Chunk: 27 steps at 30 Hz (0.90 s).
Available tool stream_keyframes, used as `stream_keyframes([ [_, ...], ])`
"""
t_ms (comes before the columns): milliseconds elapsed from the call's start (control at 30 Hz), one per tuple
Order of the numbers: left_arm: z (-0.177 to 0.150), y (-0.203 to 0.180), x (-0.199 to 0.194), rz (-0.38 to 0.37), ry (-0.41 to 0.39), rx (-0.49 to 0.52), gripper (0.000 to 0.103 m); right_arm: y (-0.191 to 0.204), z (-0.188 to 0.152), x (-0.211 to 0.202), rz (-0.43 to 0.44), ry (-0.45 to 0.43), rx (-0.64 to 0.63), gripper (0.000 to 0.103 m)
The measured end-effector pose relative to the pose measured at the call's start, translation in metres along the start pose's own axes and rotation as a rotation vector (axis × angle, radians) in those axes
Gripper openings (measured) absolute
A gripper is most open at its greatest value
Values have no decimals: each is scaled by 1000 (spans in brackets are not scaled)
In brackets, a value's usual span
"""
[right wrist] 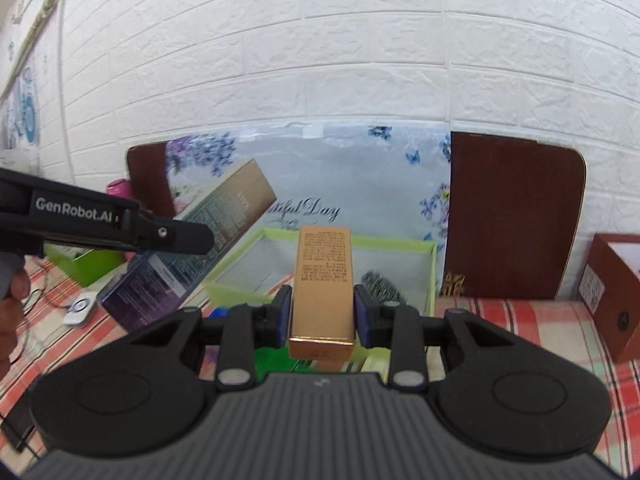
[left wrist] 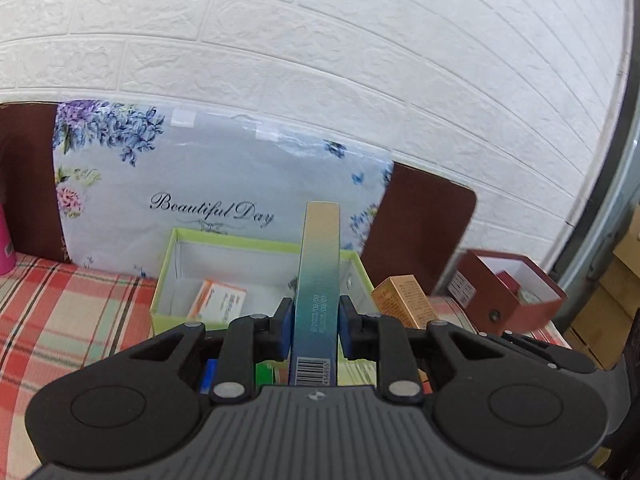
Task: Organize objects
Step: 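Lift both boxes into the lime-green box and open both tools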
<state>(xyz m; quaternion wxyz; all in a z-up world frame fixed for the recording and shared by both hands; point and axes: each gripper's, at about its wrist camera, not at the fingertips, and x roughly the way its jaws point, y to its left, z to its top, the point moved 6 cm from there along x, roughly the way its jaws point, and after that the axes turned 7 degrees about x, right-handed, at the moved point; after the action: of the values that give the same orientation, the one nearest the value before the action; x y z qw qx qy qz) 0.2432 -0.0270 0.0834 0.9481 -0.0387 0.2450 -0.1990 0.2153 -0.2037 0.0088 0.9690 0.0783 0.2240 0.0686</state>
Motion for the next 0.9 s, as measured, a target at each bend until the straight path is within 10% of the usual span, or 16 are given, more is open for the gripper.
stream_keyframes([
  [633, 10, 50, 171, 10, 129, -48, 26, -42, -9, 182, -43, 150, -41, 32],
  [733, 6, 51, 172, 26, 111, -35, 77, -43, -18, 189, -54, 152, -65, 65],
  [900, 7, 57, 151, 82, 47, -10, 83, -50, -12, 165, -77, 51, -71, 94],
])
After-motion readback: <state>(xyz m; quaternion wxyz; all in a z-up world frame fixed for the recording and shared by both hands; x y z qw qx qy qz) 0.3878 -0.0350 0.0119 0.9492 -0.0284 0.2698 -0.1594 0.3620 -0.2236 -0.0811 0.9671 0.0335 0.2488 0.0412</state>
